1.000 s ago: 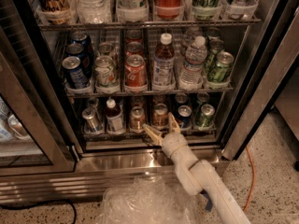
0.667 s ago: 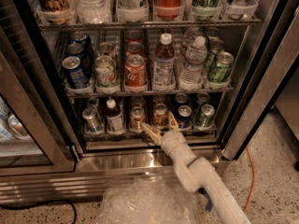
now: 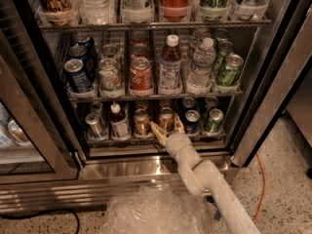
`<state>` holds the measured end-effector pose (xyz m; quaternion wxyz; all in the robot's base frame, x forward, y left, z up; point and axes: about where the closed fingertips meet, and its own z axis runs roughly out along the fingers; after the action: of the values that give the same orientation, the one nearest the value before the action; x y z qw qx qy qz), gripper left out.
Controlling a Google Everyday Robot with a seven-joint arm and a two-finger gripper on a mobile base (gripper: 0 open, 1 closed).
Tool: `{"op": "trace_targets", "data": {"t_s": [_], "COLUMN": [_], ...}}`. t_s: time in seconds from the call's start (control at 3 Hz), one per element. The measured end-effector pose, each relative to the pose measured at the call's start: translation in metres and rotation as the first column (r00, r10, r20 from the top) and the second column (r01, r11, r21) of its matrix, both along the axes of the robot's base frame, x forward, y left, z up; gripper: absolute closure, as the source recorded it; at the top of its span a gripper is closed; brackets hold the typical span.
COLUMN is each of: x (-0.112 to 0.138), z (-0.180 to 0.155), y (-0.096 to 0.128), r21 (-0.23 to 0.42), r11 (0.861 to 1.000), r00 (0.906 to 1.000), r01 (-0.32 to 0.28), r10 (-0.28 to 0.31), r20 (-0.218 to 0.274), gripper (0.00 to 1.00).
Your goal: Pick orange can from bottom shelf of fridge
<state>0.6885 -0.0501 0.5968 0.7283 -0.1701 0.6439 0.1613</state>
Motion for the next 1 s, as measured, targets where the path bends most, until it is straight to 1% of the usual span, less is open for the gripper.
{"op": "trace_targets", "data": {"t_s": [0.33, 0.67, 1.0], "x": [0.0105, 0.0132, 0.0176], "z": [0.0025, 0.0007, -0.0039], "y": [-0.0079, -0.0064, -0.0031], "r21": [0.024, 0.025, 0.023], "r11": [0.999, 0.999, 0.999], "r00": [0.9991, 0.9990, 0.9988], "r01": [0.043, 0.045, 0.048], "r10": [-0.043, -0.045, -0.048], "r20": [0.004, 0.001, -0.009], "gripper": [0.36, 0.36, 0.48]}}
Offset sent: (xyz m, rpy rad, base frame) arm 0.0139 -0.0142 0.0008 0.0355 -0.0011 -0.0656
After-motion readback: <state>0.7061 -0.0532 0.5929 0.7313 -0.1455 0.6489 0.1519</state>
